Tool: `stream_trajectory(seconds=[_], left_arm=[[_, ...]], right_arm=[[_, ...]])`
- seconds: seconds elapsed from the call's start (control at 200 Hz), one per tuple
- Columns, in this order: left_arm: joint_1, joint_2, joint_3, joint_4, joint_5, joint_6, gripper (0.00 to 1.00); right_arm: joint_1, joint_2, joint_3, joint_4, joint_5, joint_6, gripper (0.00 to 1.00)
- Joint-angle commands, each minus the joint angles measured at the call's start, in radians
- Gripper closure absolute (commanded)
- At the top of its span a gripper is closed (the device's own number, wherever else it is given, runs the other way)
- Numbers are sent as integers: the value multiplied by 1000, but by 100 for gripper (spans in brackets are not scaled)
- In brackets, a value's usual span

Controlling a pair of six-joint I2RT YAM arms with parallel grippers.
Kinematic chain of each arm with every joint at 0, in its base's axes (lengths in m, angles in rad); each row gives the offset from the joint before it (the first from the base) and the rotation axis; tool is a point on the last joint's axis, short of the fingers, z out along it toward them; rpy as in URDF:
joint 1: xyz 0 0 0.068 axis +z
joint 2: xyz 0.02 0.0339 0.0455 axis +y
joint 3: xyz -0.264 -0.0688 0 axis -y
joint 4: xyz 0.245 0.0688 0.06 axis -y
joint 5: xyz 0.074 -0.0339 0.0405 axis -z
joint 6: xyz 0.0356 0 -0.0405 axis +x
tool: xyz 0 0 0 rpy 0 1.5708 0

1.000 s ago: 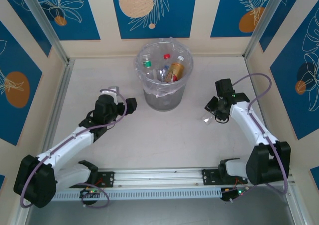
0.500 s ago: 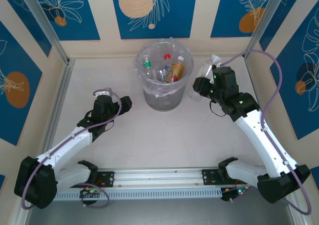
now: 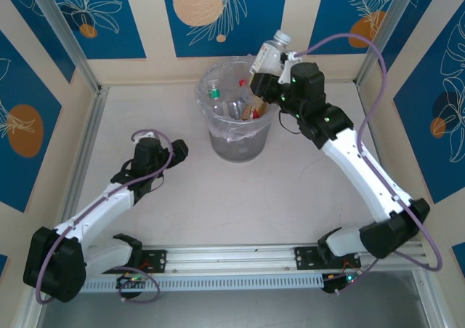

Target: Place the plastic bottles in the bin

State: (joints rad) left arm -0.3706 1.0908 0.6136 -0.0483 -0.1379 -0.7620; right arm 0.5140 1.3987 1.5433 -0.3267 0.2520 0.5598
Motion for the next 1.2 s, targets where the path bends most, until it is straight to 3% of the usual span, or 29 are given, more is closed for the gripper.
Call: stream_trajectory(seconds=[0.0,0.19,0.43,0.63,0.705,1.015,1.195], left_arm=[[19,-27,25,-37,26,-14,1],[30,-75,16,-74,19,-8,1],[51,-100,25,-105,10,19,1],[85,-107,56,-114,-8,92,1],[105,-105,64,-122,-35,135,1],[226,-85,56,-125,-231,338,0],[274,-73,-54,50,-360,544,0]], right_arm=[[8,81,75,57,-22,-72,63],[17,217,178,-54,14,-117,56],[31,277,294,-254,-26,-175,19],[22,196,306,-282,7,-228,8],[1,129,240,-250,26,-219,0],[-199,-171,-209,-123,128,-110,0],[-363,-303,-525,5,178,-93,0]])
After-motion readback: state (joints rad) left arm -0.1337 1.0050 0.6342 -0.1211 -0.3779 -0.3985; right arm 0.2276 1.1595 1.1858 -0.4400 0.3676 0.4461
